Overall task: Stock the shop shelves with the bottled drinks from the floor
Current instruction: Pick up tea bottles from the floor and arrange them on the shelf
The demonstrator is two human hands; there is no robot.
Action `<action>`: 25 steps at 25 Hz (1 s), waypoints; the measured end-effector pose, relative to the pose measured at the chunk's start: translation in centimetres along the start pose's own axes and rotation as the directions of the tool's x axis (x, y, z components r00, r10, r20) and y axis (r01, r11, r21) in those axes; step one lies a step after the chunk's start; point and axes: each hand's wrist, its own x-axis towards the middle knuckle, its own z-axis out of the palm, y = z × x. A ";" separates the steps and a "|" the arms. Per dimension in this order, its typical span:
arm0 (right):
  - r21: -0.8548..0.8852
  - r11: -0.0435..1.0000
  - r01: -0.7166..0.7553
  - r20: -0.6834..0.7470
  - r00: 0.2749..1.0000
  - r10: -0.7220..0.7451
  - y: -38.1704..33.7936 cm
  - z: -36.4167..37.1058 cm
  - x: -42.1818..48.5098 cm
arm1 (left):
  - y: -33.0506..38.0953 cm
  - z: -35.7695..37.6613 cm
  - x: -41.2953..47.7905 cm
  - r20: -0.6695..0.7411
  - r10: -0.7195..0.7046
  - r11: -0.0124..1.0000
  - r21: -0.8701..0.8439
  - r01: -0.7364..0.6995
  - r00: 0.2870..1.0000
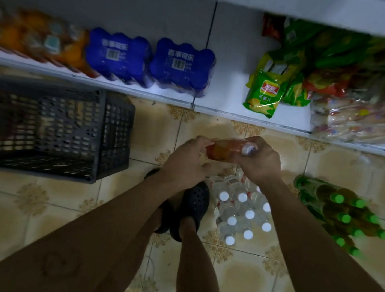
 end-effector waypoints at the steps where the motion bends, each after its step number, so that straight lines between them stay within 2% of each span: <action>1: 0.025 1.000 -0.003 -0.007 1.000 0.003 -1.5 -0.9 -1.5 | 0.3 -0.9 -1.2 -0.017 0.000 1.000 0.003 0.000 1.000; 7: 0.243 0.969 0.030 0.015 0.999 -0.035 -8.8 -5.1 -12.0 | 3.5 -7.0 -10.7 -0.156 -0.040 0.999 0.018 0.043 0.987; 10: 0.382 0.923 0.040 0.034 0.998 -0.057 -11.4 -7.0 -17.6 | 6.5 -10.2 -16.0 -0.210 -0.010 1.000 0.017 0.014 0.978; 14: 0.480 0.871 0.104 0.015 0.992 -0.126 -14.9 -10.4 -23.8 | 11.2 -13.8 -21.5 -0.255 0.075 0.978 0.209 -0.021 0.964; 17: 0.472 0.872 0.127 -0.023 0.991 -0.132 -18.1 -13.8 -27.7 | 14.4 -16.0 -24.4 -0.282 0.098 0.935 0.355 0.009 0.955; 20: 0.387 0.900 0.202 -0.039 0.979 -0.203 -21.5 -17.6 -31.0 | 17.1 -18.0 -26.6 -0.341 0.136 0.927 0.374 0.002 0.930; 23: 0.362 0.886 0.290 -0.072 0.956 -0.284 -24.5 -21.3 -33.5 | 19.2 -19.6 -28.4 -0.391 0.161 0.945 0.325 -0.028 0.906; 25: 0.360 0.864 0.351 -0.101 0.936 -0.337 -26.3 -23.7 -34.9 | 20.6 -20.9 -29.7 -0.473 0.167 0.976 0.202 -0.078 0.865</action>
